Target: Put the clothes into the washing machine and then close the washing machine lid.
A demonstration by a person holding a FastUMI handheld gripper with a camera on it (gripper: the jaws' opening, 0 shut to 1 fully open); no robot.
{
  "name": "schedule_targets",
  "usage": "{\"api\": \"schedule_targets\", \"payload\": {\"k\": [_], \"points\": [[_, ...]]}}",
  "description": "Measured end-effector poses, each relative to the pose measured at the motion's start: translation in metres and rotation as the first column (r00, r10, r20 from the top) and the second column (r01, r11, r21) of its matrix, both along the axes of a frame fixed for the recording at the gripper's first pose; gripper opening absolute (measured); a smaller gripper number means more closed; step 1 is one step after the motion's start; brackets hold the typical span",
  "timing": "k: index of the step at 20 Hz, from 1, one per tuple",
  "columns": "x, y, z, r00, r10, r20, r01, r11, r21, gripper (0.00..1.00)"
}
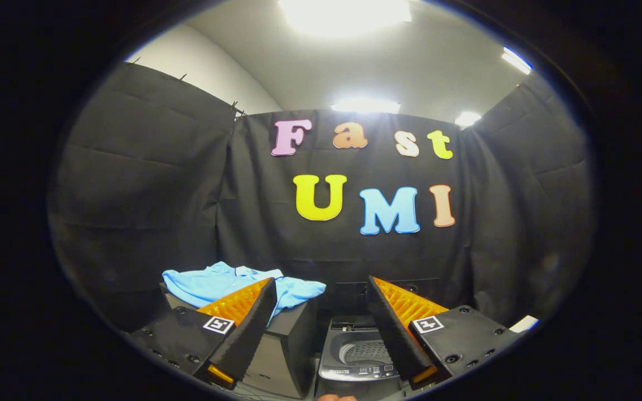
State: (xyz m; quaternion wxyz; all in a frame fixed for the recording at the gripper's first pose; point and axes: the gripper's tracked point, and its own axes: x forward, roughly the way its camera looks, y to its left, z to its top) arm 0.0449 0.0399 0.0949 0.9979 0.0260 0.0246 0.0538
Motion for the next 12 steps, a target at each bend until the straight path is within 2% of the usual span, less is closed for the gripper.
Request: {"api": "schedule_targets", "payload": {"k": [1, 5, 9, 12], "points": [[0.007, 0.005, 0.006, 0.999, 0.009, -0.041, -0.008, 1.000, 0.016, 1.00], [0.045, 0.059, 0.038, 0.974, 0.150, -0.169, -0.134, 0.986, 0.102, 0.99], [0.081, 0.088, 0.050, 0.951, 0.180, -0.252, -0.180, 0.983, 0.022, 0.98], [0.108, 0.126, 0.037, 0.920, 0.227, -0.321, -0.232, 0.972, 0.021, 0.99]]}}
